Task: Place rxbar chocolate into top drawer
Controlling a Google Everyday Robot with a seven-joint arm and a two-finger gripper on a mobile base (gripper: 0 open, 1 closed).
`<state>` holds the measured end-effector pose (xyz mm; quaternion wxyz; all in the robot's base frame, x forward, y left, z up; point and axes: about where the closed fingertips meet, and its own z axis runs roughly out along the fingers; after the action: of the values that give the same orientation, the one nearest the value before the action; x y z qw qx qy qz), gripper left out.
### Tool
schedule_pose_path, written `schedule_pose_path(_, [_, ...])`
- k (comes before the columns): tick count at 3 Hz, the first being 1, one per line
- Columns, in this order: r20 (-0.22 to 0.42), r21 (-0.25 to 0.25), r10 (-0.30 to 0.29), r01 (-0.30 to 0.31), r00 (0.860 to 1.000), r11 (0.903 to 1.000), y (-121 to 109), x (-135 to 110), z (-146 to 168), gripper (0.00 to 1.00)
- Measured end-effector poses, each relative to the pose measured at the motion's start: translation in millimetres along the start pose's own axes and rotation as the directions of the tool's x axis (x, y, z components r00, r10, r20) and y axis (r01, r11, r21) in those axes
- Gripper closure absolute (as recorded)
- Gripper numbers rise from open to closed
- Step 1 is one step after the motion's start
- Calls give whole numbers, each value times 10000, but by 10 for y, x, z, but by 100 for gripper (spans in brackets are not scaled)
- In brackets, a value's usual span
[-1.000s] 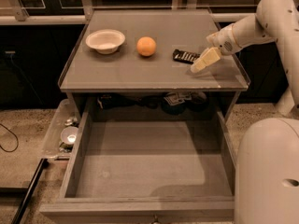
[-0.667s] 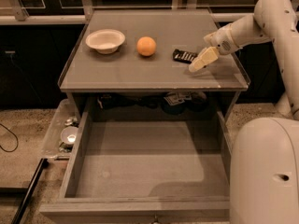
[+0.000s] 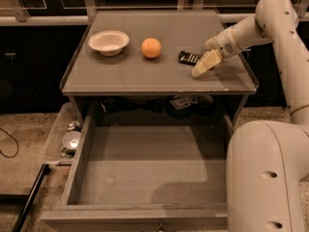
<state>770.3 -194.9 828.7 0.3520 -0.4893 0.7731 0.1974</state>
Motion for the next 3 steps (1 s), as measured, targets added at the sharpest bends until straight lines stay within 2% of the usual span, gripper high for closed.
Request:
schedule_pose_path(1, [0,-1,0,0,10000,10000,0,0,1,5])
schedule_pose_path(3, [0,-2,0,0,10000,10000,0,0,1,48])
